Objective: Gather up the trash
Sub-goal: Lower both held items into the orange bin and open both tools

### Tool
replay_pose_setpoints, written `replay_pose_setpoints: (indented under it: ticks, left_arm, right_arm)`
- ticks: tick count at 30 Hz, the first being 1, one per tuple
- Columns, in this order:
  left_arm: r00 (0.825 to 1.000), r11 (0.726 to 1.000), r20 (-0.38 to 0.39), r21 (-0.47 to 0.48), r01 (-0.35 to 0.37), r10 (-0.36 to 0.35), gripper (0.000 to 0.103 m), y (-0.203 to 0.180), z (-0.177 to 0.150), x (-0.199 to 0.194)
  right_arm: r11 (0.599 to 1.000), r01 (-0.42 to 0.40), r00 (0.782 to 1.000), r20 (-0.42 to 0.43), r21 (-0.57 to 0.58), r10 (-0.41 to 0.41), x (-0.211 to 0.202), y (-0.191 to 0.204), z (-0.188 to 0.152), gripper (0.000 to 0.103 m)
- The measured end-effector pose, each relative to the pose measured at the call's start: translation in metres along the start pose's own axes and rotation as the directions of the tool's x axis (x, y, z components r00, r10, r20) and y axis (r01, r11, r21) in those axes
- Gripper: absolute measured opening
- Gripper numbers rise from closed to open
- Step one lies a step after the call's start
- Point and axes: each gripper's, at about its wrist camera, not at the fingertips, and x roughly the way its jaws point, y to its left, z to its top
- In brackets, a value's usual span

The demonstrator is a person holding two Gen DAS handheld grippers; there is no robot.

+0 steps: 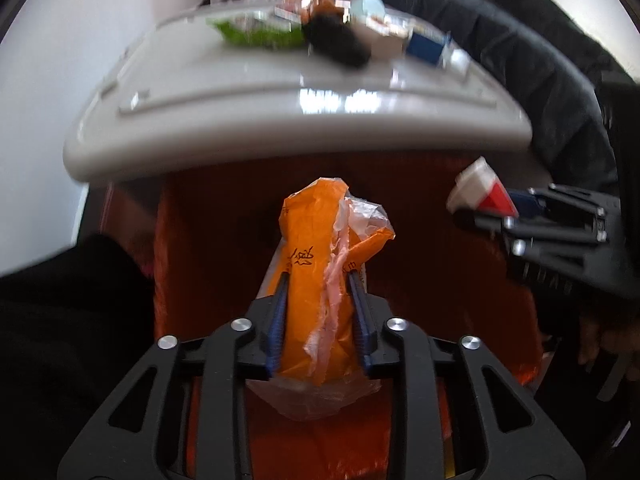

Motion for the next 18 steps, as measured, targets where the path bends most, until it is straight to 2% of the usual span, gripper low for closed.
replay_pose_setpoints:
  ticks: [1,2,3,6,8,11,13,16,18]
  left_arm:
    - [1.0,1.0,-0.026,-0.008,0.003,-0.004,0.055,0.0,-0.003,0.003]
    - [0.999,1.0,-0.038,-0.018,-0.008,0.008,0.063,0.0,-0.005,0.004]
    - [0.999,0.999,-0.043,-0.029,-0.024,0.023,0.074,0.001,-0.005,0.003]
    - [0.999,0.997,-0.018,-0.065,-0.035,0.034,0.076,0.006,0.0,-0.003]
    - [0.999,0.995,0.022,-0.094,-0.036,0.038,0.078,0.01,0.005,-0.01]
    - [0.993,0.992,0.108,-0.118,-0.038,0.051,0.081,0.013,0.022,-0.027]
    - [0.982,0.993,0.173,-0.103,-0.052,0.069,0.083,0.009,0.045,-0.038]
    - [0.965,0.994,0.252,-0.097,-0.051,0.074,0.086,0.002,0.084,-0.044]
    - [0.958,0.994,0.277,-0.1,-0.048,0.075,0.087,-0.005,0.108,-0.042]
  right_arm:
    - [1.0,0.02,1.0,-0.022,0.001,-0.02,0.005,0.0,-0.009,0.067]
    - [0.999,0.034,0.999,-0.018,0.011,-0.033,0.006,-0.002,-0.013,0.073]
    - [0.999,0.043,0.999,-0.012,0.021,-0.043,0.005,-0.004,-0.015,0.084]
    - [0.995,0.046,0.998,0.035,0.088,-0.049,-0.006,-0.02,-0.008,0.087]
    - [0.991,0.036,0.995,0.087,0.13,-0.047,-0.017,-0.029,-0.002,0.092]
    - [0.985,0.026,0.981,0.183,0.168,-0.057,-0.039,-0.039,0.01,0.093]
    - [0.984,0.021,0.968,0.242,0.174,-0.064,-0.05,-0.045,0.02,0.093]
    - [0.983,0.049,0.927,0.36,0.176,-0.111,-0.079,-0.053,0.039,0.095]
    - [0.979,0.079,0.901,0.406,0.185,-0.15,-0.096,-0.057,0.052,0.096]
